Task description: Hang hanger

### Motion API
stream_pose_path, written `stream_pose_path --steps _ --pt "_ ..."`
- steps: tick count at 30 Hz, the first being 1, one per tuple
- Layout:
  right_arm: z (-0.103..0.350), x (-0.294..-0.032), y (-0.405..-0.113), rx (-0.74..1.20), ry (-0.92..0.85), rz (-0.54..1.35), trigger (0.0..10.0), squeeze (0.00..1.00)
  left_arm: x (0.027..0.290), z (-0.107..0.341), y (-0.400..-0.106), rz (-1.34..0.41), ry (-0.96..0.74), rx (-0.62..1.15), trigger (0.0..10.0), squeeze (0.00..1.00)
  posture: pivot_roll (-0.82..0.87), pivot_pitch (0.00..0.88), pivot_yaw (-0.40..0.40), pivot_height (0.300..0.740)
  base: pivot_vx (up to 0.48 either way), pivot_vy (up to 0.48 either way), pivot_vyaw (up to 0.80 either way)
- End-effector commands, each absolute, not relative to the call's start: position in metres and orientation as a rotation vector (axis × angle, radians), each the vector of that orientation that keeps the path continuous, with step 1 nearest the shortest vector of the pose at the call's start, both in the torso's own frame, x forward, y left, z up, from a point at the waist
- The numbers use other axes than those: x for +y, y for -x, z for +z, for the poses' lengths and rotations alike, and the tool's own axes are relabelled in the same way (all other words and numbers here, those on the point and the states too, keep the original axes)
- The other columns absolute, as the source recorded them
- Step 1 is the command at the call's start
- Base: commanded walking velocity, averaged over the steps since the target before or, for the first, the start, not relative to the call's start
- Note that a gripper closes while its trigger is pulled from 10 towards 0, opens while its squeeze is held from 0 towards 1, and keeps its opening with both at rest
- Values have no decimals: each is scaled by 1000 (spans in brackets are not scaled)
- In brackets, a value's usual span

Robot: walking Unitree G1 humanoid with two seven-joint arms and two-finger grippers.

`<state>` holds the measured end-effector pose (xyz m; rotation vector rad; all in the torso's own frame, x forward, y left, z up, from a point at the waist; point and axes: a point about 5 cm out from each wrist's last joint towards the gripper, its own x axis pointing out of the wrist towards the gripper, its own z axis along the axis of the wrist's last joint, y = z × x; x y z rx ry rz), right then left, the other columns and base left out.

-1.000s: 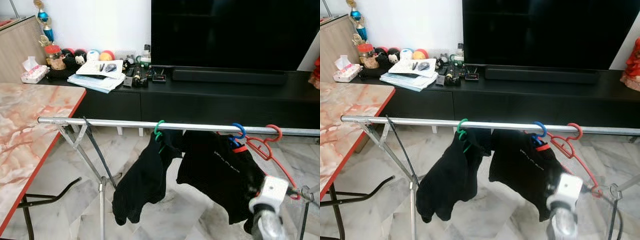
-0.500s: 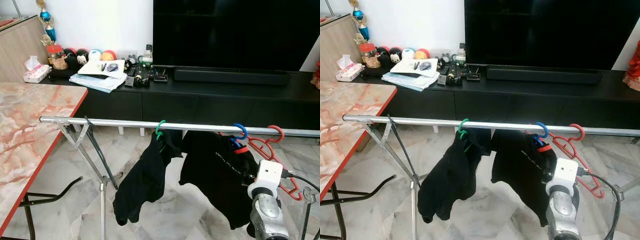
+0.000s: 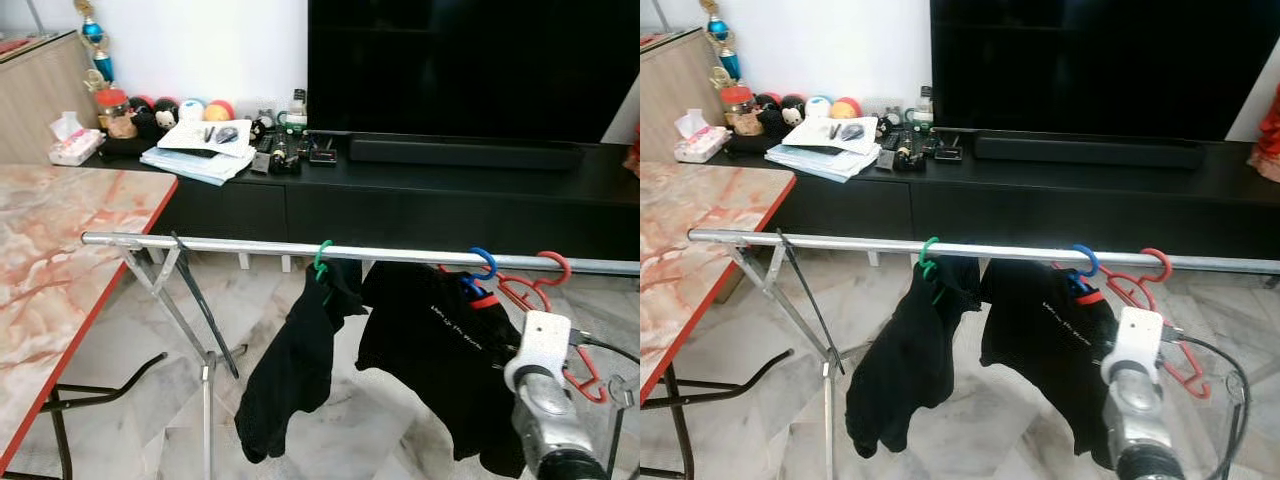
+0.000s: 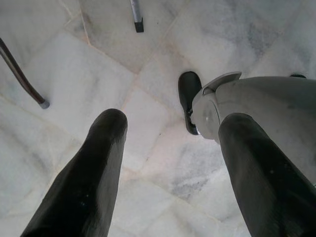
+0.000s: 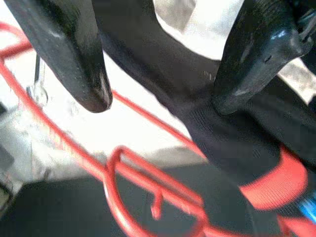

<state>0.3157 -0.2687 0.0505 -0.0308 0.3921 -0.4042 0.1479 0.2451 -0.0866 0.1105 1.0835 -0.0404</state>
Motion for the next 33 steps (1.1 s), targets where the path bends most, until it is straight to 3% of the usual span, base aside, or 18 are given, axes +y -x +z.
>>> stream_pose_path --steps 1,22,33 --pt "44 -271 -312 453 -5 -414 10000 0 248 -88 -143 -42 -114 1110 10000 0 185 46 -2 740 0 0 0" --pt "28 -253 -305 514 -158 -250 10000 0 249 -88 -142 -50 -123 1118 10000 0 184 37 0 740 0 0 0" --pt "2 -245 -284 597 -109 -294 10000 0 249 -88 -142 -54 -127 1121 10000 0 186 35 1 740 0 0 0"
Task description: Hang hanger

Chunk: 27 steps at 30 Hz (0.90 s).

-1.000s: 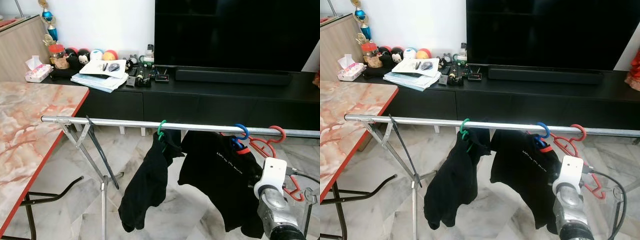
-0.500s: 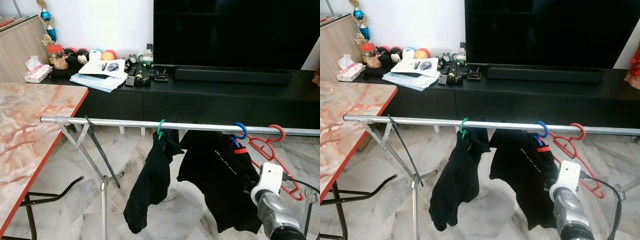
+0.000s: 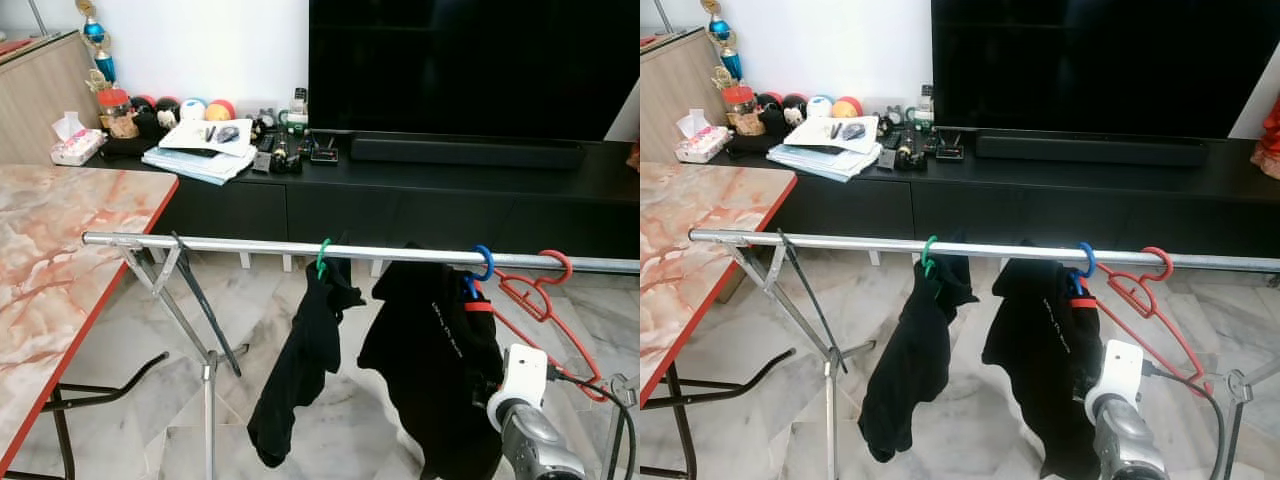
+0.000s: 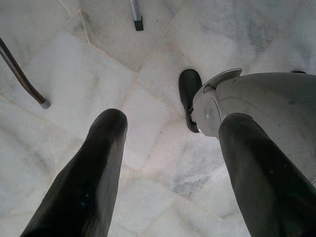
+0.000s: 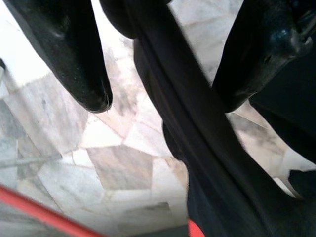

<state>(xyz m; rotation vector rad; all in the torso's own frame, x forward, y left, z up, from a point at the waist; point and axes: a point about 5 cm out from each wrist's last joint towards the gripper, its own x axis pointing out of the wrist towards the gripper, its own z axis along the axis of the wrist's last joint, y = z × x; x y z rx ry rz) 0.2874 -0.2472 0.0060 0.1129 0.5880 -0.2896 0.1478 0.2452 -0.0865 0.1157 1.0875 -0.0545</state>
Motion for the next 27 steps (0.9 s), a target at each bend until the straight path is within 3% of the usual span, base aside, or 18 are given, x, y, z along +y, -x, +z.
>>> stream_pose_path --steps 1,9,21,22,23,24,27 --pt "2 -245 -284 596 -107 -297 10000 0 249 -88 -142 -54 -128 1122 10000 0 186 35 1 740 0 0 0" --pt "-19 -229 -264 642 -109 -276 10000 0 250 -88 -142 -55 -131 1124 10000 0 191 41 0 740 0 0 0" --pt "-23 -224 -261 614 -128 -242 10000 0 251 -87 -142 -56 -134 1124 10000 0 193 41 1 740 0 0 0" --pt "-24 -224 -260 620 -127 -236 9059 0 250 -87 -142 -56 -134 1124 10000 0 193 42 0 740 0 0 0" --pt "-26 -224 -259 641 -122 -225 7098 0 250 -87 -143 -56 -133 1124 10000 0 193 42 0 740 0 0 0" --pt "-29 -223 -256 666 -108 -218 824 0 250 -87 -143 -57 -133 1124 10000 0 193 42 0 740 0 0 0" --pt "-32 -222 -254 677 -111 -211 0 0 250 -87 -143 -58 -132 1125 10000 0 197 43 1 740 0 0 0"
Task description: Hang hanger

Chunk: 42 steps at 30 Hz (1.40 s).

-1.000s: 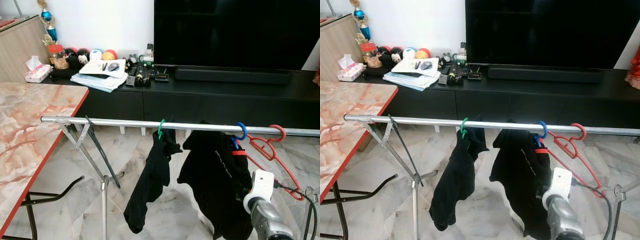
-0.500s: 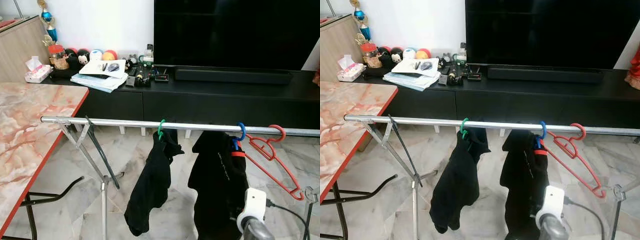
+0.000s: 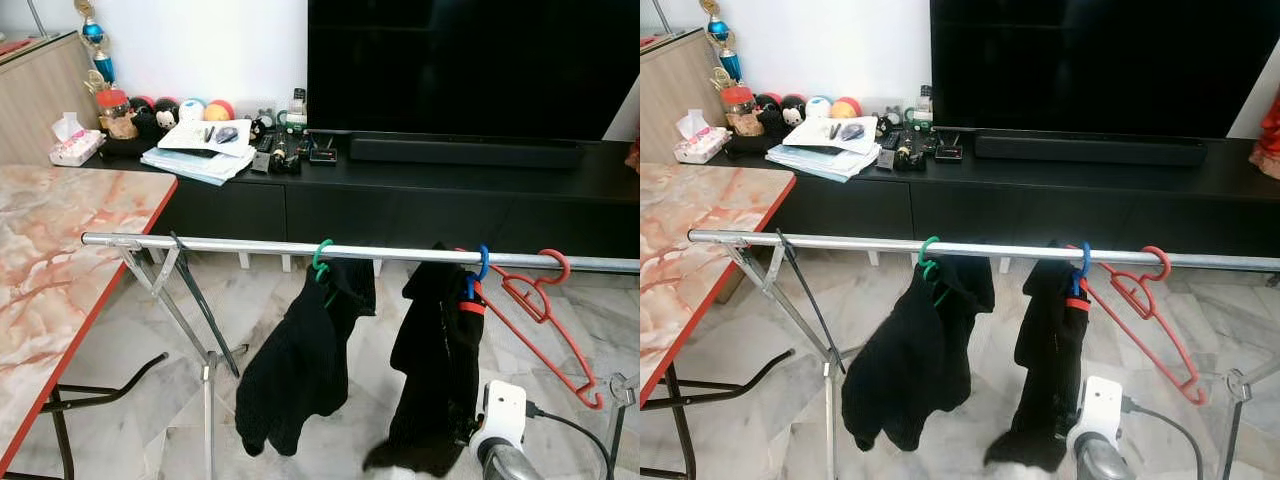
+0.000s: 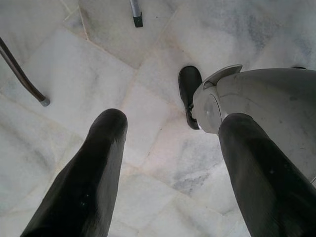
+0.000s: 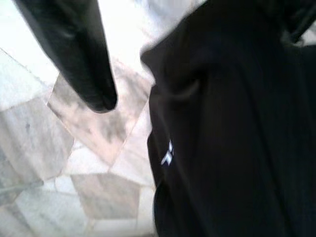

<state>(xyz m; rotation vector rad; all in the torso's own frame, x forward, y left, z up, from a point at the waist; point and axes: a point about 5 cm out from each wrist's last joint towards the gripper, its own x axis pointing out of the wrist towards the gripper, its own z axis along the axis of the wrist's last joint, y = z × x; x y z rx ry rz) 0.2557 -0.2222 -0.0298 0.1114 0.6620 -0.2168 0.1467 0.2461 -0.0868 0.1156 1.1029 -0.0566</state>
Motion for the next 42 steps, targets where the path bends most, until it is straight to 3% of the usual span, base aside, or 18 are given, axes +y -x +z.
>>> stream_pose_path --steps 1,29,42 --pt "-32 -222 -254 677 -111 -211 0 0 250 -87 -143 -58 -132 1125 10000 0 197 43 1 740 0 0 0" --pt "-39 -222 -244 682 -103 -209 0 0 251 -87 -143 -55 -140 1127 10000 0 204 44 5 740 0 0 0" --pt "-65 -226 -207 866 -41 -290 0 0 251 -87 -142 -62 -141 1129 10000 0 204 40 7 740 0 0 0"
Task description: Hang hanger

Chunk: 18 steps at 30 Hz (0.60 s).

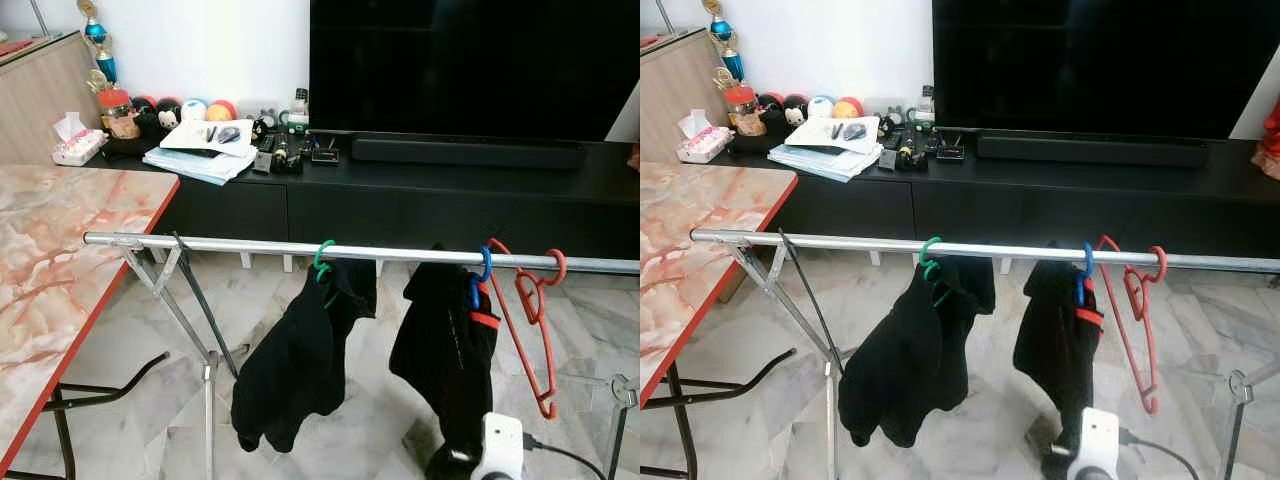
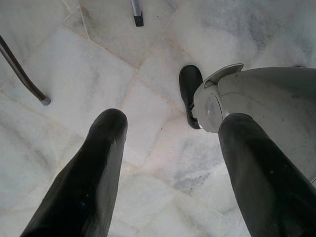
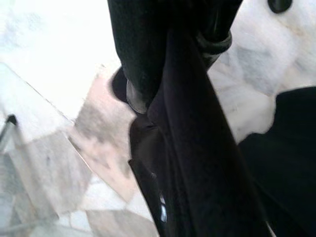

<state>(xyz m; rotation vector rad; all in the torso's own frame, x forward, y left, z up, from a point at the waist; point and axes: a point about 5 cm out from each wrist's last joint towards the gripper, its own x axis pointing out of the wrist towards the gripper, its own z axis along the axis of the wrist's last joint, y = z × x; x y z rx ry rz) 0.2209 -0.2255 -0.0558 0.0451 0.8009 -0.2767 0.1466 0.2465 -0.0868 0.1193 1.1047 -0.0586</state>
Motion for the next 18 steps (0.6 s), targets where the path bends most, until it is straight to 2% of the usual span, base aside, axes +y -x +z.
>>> stream_pose_path --steps 1,7,18 --pt "-67 -225 -204 876 -39 -286 0 0 251 -87 -142 -62 -141 1129 10000 0 204 40 7 740 0 0 0" --pt "-70 -237 -195 946 -17 -280 0 0 251 -87 -142 -63 -139 1131 10000 0 204 43 7 740 0 0 0" --pt "-76 -238 -183 1039 23 -242 0 0 251 -87 -142 -64 -138 1130 10000 0 203 43 5 740 0 0 0"
